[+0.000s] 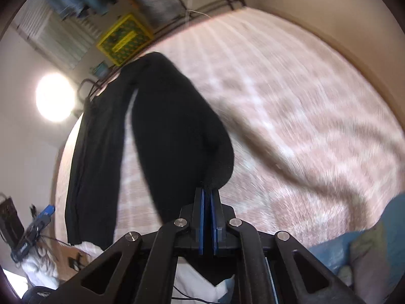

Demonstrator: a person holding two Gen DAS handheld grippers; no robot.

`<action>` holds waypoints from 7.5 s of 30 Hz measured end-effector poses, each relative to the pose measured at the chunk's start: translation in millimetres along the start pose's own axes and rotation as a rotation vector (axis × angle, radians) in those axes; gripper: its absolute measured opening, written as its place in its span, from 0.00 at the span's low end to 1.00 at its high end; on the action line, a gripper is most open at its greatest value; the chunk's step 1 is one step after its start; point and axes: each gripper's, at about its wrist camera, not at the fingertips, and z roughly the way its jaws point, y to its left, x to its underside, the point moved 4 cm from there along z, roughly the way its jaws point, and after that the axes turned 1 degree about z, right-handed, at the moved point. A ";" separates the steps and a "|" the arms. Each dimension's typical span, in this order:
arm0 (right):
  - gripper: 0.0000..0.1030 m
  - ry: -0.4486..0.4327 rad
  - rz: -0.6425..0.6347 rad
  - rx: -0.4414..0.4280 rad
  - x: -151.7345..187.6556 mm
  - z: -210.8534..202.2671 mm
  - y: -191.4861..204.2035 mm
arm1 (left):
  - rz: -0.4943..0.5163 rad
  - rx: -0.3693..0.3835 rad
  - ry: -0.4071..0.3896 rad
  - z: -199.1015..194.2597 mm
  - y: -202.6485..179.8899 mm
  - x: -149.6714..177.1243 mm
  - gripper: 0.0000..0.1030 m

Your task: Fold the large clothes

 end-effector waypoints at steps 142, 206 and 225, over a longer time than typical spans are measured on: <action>0.30 -0.017 -0.247 -0.134 35.3 23.8 154.9 | 0.104 -0.163 0.031 32.5 -23.3 -3.6 0.27; 0.71 -0.069 -0.058 -0.308 -199.7 160.7 99.8 | 0.115 0.059 0.083 59.5 -85.4 14.3 0.06; 0.05 -0.022 -0.293 -0.118 -264.4 199.0 173.8 | -0.005 0.167 0.110 57.0 -98.6 19.0 0.05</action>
